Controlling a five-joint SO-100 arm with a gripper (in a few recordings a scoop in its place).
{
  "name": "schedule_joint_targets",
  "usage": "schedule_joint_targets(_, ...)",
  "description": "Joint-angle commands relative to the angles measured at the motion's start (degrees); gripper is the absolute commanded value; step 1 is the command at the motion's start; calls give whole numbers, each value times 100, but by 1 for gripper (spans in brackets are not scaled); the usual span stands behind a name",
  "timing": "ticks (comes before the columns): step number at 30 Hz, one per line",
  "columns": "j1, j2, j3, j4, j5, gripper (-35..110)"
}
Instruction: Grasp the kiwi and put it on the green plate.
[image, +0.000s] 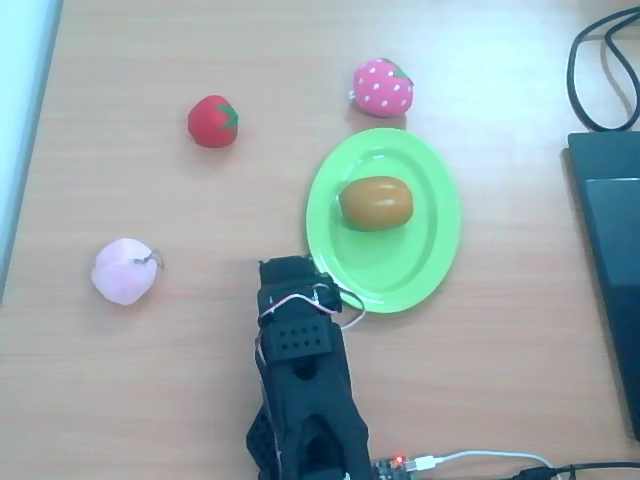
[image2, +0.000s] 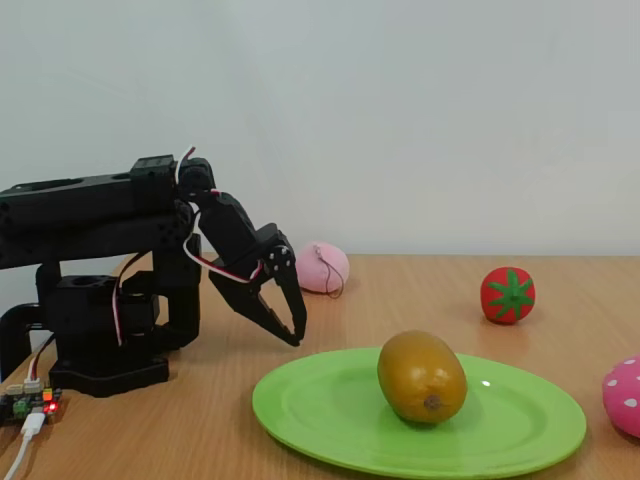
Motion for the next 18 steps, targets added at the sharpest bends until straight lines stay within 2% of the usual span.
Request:
schedule_joint_targets(1,-149,141,18,26,-9,-8)
schedule_joint_targets(18,-26,141,18,26,158,-8)
